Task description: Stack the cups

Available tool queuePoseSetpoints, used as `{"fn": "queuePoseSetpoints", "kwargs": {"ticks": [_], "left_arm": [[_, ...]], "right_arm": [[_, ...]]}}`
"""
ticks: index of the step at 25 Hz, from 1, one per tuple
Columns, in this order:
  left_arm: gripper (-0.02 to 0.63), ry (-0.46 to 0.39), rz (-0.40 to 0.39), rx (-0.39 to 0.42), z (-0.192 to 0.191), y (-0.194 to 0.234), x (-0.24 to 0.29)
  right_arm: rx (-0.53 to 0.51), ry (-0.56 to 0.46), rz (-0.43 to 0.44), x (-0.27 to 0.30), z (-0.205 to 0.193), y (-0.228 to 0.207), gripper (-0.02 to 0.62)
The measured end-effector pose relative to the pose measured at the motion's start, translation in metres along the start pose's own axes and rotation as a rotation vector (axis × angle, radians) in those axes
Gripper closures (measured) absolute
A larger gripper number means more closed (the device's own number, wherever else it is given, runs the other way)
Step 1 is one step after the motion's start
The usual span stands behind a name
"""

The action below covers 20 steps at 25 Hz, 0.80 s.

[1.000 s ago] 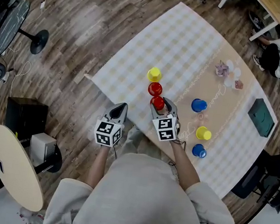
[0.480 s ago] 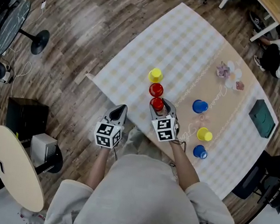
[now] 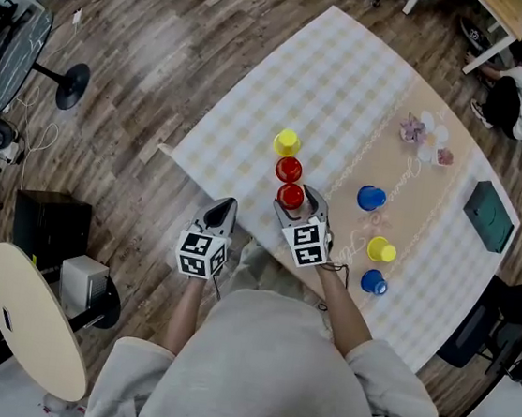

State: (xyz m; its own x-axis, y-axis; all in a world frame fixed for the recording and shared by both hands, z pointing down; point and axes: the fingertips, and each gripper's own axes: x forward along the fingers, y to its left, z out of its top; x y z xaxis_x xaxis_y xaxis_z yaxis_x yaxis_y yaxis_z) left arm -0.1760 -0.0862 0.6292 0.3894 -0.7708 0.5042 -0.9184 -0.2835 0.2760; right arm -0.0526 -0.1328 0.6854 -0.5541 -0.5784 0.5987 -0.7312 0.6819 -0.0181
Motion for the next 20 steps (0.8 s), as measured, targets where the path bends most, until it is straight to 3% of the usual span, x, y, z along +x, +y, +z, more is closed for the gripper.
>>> {"fn": "queuePoseSetpoints", "kwargs": {"ticks": [10, 20], "left_arm": [[0.591, 0.010, -0.066, 0.046, 0.009, -0.025, 0.019], [0.591, 0.022, -0.168, 0.114, 0.021, -0.067, 0.044]], "right_arm": [[0.049, -0.086, -0.061, -0.038, 0.024, -0.021, 0.255], [0.147, -0.125, -0.271, -0.087, 0.017, -0.098, 0.268]]}}
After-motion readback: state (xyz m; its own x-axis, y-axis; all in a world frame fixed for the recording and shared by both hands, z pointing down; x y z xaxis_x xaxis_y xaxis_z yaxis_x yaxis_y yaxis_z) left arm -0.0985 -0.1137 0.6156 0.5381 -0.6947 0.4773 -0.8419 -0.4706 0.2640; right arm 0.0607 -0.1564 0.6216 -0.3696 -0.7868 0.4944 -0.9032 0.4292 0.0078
